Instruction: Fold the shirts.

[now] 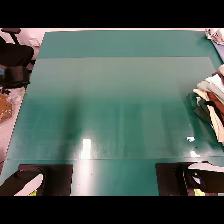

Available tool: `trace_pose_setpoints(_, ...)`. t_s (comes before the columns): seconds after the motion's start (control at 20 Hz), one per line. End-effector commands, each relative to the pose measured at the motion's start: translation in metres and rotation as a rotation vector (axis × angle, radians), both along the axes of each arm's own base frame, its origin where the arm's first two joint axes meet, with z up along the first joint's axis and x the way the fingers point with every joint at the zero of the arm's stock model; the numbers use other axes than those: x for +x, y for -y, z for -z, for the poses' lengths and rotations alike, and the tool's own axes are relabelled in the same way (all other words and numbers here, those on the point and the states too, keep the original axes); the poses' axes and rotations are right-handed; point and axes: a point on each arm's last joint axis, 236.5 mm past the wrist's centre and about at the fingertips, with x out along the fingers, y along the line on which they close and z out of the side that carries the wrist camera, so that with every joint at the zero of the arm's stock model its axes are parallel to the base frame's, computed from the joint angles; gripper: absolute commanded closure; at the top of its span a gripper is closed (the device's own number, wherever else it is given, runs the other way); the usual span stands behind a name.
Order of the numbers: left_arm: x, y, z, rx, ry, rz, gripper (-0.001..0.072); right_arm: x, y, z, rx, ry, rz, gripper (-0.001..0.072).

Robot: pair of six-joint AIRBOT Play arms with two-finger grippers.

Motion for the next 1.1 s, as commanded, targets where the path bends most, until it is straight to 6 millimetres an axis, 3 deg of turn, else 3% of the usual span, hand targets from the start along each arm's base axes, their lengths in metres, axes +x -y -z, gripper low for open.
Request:
trace_pose_setpoints(0.0, -0.021, -0.043, 0.003, 0.145, 0.072, -0.091, 0.0644, 0.056, -0.018, -0.064, -0.114, 0.249, -0.146, 0.0331)
trace_pose_setpoints(0.05, -0.026, -0.047, 0.011, 0.162, 0.087, -0.095, 0.0644, 0.085, -0.04, -0.087, -0.107, 0.395, -0.242, 0.0332)
trace_pose_setpoints(0.15, -0.036, -0.049, 0.024, 0.168, 0.13, -0.09, 0.0644, 0.133, -0.107, -0.137, -0.067, 0.716, -0.511, 0.0361)
trace_pose_setpoints(0.2, -0.039, -0.048, 0.025, 0.155, 0.167, -0.1, 0.0644, 0.145, -0.143, -0.161, -0.05, 0.866, -0.65, 0.0496)
trace_pose_setpoints(0.25, -0.041, -0.048, 0.026, 0.135, 0.216, -0.117, 0.0645, 0.148, -0.17, -0.173, -0.051, 0.946, -0.758, 0.0607)
trace_pose_setpoints(0.3, -0.044, -0.047, 0.029, 0.116, 0.25, -0.132, 0.0645, 0.148, -0.19, -0.169, -0.025, 0.97, -0.809, 0.064)
trace_pose_setpoints(0.5, -0.069, -0.047, 0.078, 0.092, 0.238, -0.147, 0.0645, 0.146, -0.263, -0.122, 0.073, 0.991, -0.871, 0.0643)
trace_pose_setpoints(0.65, -0.08, -0.048, 0.104, 0.091, 0.203, -0.151, 0.0644, 0.131, -0.321, -0.044, 0.037, 0.816, -1.021, 0.0677)
trace_pose_setpoints(0.8, -0.091, -0.049, 0.115, 0.085, 0.139, -0.169, 0.0643, 0.104, -0.356, 0.025, -0.079, 0.562, -1.217, 0.0694)
trace_pose_setpoints(0.95, -0.093, -0.049, 0.116, 0.086, 0.13, -0.169, 0.0644, 0.085, -0.394, 0.064, -0.137, 0.483, -1.386, 0.0695)
trace_pose_setpoints(1.05, -0.093, -0.049, 0.117, 0.085, 0.126, -0.168, 0.0644, 0.081, -0.411, 0.081, -0.148, 0.494, -1.39, 0.0695)
